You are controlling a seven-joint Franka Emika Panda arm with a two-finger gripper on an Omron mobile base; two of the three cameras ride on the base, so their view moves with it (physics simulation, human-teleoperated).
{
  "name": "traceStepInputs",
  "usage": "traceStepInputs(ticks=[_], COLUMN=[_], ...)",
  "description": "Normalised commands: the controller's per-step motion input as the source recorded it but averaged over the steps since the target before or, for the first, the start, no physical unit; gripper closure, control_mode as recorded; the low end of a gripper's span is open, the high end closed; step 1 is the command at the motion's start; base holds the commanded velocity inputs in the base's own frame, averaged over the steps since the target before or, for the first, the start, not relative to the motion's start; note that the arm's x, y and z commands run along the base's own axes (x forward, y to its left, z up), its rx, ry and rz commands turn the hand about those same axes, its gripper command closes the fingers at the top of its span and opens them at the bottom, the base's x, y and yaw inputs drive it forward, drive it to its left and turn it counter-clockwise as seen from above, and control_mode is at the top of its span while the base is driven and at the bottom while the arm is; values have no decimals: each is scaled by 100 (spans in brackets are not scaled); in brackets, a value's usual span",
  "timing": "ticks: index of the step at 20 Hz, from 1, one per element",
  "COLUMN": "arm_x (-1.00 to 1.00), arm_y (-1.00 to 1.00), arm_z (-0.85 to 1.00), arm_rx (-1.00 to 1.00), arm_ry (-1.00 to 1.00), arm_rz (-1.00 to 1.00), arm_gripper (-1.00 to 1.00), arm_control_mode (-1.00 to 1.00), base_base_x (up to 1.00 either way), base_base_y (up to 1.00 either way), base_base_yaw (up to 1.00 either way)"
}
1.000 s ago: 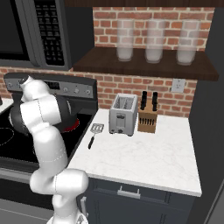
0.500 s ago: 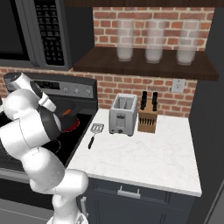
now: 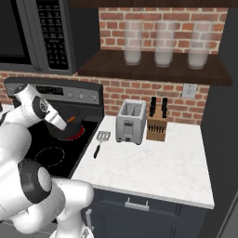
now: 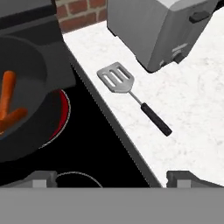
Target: Put the carrot and carrot in the pot. Retrieve the spatula and lightly stir the vegetables in the pot.
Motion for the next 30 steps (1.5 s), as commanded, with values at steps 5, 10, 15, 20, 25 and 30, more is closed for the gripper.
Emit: traceStepInputs(ticks=[5,10,15,20,25,30], arm_x=[-58,-16,0,3,28,35], arm_y=[-64,-65,-55,-37,-15,-7], arm_z=[0,8,13,-2,-8,-36], arm_rx=[0,1,1,0,1,3], arm_ry=[7,12,31,27,18,2], arm_rz=[0,0,0,3,14,13], arm_gripper=[-100,-100,-100,-100,-100,-100], arm_control_mode=[-100,-100,-100,-100,-100,-100], base_base_x=[0,0,0,0,0,0], base_base_y=[0,0,0,0,0,0], base_base_yaw=[0,0,0,0,0,0])
